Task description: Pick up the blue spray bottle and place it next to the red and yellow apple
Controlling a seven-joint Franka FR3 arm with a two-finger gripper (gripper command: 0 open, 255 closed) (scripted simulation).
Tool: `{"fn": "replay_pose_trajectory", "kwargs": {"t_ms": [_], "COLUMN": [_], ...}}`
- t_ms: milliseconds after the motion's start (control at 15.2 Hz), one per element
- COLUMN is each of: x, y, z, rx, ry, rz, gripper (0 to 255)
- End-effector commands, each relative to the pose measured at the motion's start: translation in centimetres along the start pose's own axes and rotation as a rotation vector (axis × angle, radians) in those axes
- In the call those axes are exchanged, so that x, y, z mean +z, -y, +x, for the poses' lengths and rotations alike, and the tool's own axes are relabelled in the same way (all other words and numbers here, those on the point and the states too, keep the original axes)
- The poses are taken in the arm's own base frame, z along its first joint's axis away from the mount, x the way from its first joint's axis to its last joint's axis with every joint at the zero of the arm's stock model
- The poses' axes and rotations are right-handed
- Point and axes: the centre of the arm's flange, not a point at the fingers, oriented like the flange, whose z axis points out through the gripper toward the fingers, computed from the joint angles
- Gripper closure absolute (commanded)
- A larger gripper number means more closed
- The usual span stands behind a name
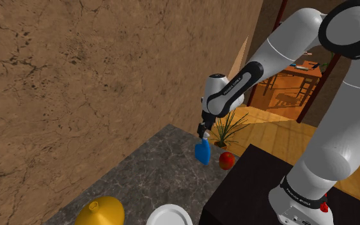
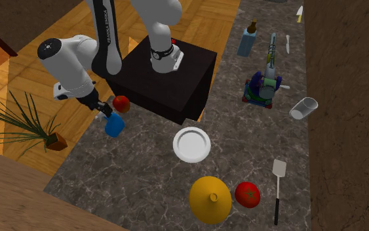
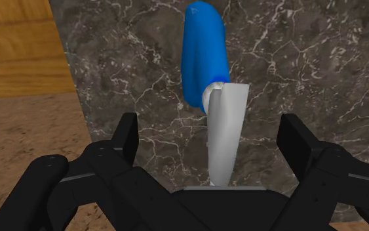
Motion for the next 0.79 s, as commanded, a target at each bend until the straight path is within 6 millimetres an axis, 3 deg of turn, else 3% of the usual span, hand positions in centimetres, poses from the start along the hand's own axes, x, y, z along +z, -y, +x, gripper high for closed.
{"fn": "replay_pose_trajectory", "kwargs": {"t_ms": [0, 198, 726], "x": [-1.3, -5.0, -5.0], "y": [0.0, 0.0, 0.0], "z": [0.0, 0.0, 0.0], "rx": [0.000, 0.000, 0.000], "ry": [0.000, 0.000, 0.000], "rz": [0.000, 0.000, 0.000], "gripper": [0, 0, 0]}}
